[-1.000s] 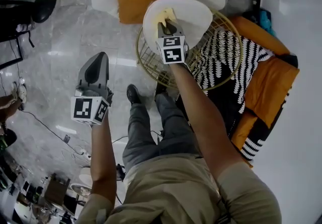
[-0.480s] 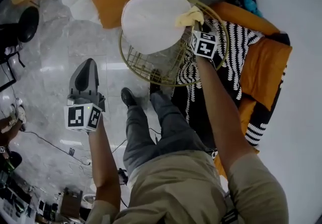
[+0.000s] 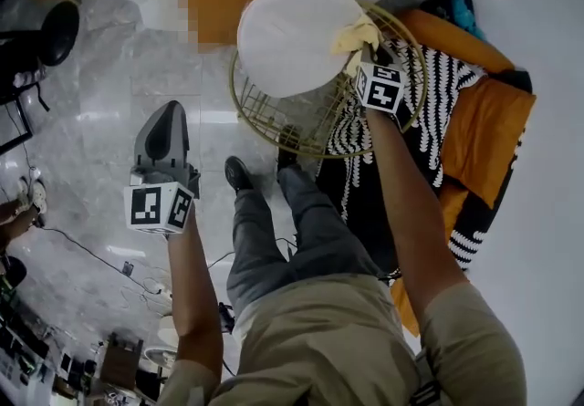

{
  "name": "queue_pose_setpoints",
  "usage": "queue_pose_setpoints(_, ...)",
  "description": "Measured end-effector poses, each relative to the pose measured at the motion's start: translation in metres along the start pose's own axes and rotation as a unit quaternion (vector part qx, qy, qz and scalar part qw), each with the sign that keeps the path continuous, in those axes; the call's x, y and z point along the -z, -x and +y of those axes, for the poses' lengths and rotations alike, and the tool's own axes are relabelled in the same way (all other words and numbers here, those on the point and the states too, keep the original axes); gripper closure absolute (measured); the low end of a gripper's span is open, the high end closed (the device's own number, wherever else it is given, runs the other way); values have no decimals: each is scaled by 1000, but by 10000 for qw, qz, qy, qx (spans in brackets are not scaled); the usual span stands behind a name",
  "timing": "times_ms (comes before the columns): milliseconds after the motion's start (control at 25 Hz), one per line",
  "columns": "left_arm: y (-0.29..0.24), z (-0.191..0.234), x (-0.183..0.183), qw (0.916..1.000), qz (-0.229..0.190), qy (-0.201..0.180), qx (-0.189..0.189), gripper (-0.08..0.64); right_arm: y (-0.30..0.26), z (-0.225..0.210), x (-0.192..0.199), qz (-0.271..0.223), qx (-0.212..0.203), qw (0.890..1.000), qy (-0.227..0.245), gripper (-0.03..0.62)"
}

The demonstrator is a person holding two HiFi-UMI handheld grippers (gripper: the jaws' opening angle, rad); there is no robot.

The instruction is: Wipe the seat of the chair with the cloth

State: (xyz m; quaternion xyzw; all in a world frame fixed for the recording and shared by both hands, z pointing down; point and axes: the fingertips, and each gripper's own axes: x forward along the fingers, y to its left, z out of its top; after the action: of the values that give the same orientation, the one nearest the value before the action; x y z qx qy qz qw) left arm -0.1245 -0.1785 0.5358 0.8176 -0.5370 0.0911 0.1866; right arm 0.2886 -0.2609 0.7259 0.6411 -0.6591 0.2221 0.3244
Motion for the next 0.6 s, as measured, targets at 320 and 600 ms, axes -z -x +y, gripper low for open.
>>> queue_pose_setpoints(320,14,11,5,9999,-47,113,-105,545,-1,23,-4,7,-63,10000,64,540)
queue_pose_setpoints(600,19,21,12,9996,135,158,-214,545,-24,179,-10,43,-1249,9914,400,538)
